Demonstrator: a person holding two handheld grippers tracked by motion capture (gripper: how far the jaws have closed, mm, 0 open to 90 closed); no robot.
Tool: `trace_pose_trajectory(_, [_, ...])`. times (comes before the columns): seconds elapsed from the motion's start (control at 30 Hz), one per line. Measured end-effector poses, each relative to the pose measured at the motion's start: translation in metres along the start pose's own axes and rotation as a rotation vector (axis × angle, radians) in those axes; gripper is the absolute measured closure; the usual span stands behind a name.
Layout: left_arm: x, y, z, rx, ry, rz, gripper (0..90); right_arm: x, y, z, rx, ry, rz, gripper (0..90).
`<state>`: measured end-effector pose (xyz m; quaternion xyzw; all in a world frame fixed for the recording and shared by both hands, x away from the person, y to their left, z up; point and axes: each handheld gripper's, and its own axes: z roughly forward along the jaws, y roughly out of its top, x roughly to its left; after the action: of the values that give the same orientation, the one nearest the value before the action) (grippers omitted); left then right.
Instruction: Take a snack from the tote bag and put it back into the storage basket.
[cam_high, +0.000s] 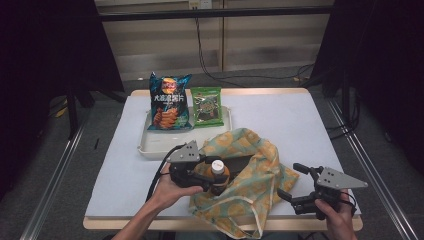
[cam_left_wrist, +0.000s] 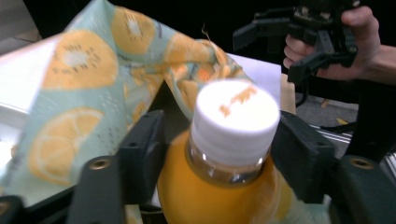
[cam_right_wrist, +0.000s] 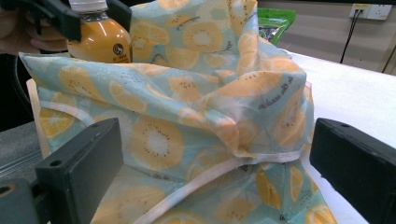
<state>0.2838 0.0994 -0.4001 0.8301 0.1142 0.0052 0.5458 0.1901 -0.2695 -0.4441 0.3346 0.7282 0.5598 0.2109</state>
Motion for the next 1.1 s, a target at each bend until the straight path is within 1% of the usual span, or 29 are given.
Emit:
trace_pose_trajectory(0.07, [0.0, -0.003, 0.003, 0.01, 0.003, 0.007, 32.3, 0.0, 0.0, 0.0, -0.001, 0.001, 0.002, 2.2])
trace_pose_trajectory(0.1, [0.0, -0.004, 0.004, 0.004, -0.004, 0.005, 31.4, 0.0, 0.0, 0.001, 0.0, 0.002, 0.002, 2.2])
trace_pose_trajectory(0.2, [0.0, -0.006, 0.006, 0.01, -0.006, 0.012, 30.0, 0.001, 0.0, 0.001, -0.001, 0.006, -0.003, 2.2])
trace_pose_trajectory(0.23, [0.0, -0.007, 0.006, 0.018, 0.0, 0.016, 29.3, 0.001, 0.0, 0.001, -0.001, 0.006, -0.003, 2.2])
trace_pose_trajectory(0.27, [0.0, -0.01, 0.008, 0.021, -0.004, 0.017, 28.6, 0.001, 0.0, 0.001, -0.002, 0.005, -0.003, 2.2])
trace_pose_trajectory(0.3, [-0.001, -0.012, 0.01, 0.041, 0.0, 0.023, 28.1, 0.0, 0.0, 0.001, 0.002, 0.007, -0.003, 2.2])
trace_pose_trajectory(0.37, [0.0, -0.018, 0.014, 0.061, -0.005, 0.027, 28.0, 0.0, 0.0, 0.001, -0.002, 0.001, 0.004, 2.2])
trace_pose_trajectory(0.4, [-0.001, -0.02, 0.016, 0.075, 0.01, 0.034, 28.1, 0.0, 0.0, 0.001, -0.001, 0.001, 0.005, 2.2])
trace_pose_trajectory(0.43, [-0.001, -0.021, 0.017, 0.068, 0.012, 0.035, 28.0, 0.0, 0.0, 0.001, -0.002, 0.002, 0.002, 2.2])
trace_pose_trajectory(0.47, [-0.001, -0.021, 0.018, 0.07, 0.004, 0.039, 28.2, 0.0, 0.0, 0.0, 0.0, 0.003, 0.002, 2.2])
trace_pose_trajectory(0.57, [0.001, -0.023, 0.02, 0.079, -0.002, 0.033, 28.2, 0.0, 0.0, 0.001, -0.002, 0.002, 0.002, 2.2])
trace_pose_trajectory(0.63, [0.001, -0.026, 0.022, 0.09, -0.012, 0.038, 27.9, 0.0, 0.0, 0.0, 0.003, 0.006, 0.001, 2.2])
trace_pose_trajectory(0.67, [0.0, -0.027, 0.023, 0.101, -0.009, 0.043, 27.6, 0.0, 0.0, 0.0, 0.002, 0.007, 0.0, 2.2])
trace_pose_trajectory(0.73, [-0.001, -0.029, 0.025, 0.104, -0.01, 0.042, 26.9, 0.0, 0.0, 0.0, 0.0, 0.006, -0.004, 2.2])
trace_pose_trajectory(0.8, [0.0, -0.03, 0.024, 0.127, 0.005, 0.055, 28.1, 0.0, 0.0, 0.0, -0.001, 0.0, 0.004, 2.2])
trace_pose_trajectory(0.83, [0.0, -0.029, 0.024, 0.124, 0.005, 0.048, 32.0, -0.001, 0.0, 0.0, 0.001, 0.006, -0.004, 2.2])
trace_pose_trajectory(0.87, [0.001, -0.03, 0.024, 0.112, 0.001, 0.035, 32.4, -0.001, 0.0, 0.0, 0.002, 0.005, -0.001, 2.2])
trace_pose_trajectory(0.9, [0.001, -0.03, 0.024, 0.114, 0.001, 0.038, 32.6, 0.0, 0.0, 0.0, -0.001, 0.0, 0.002, 2.2])
trace_pose_trajectory(1.0, [0.0, -0.029, 0.024, 0.121, 0.008, 0.041, 33.1, 0.0, 0.0, 0.0, 0.004, 0.007, -0.004, 2.2])
trace_pose_trajectory(1.03, [0.0, -0.029, 0.023, 0.123, -0.004, 0.037, 33.1, 0.0, 0.0, 0.0, 0.003, 0.006, -0.005, 2.2])
trace_pose_trajectory(1.07, [0.001, -0.028, 0.022, 0.111, -0.021, 0.023, 33.4, 0.0, 0.0, 0.0, 0.002, 0.004, 0.0, 2.2])
trace_pose_trajectory(1.1, [0.001, -0.028, 0.022, 0.102, -0.021, 0.016, 33.4, 0.0, 0.0, 0.0, 0.0, 0.002, 0.0, 2.2])
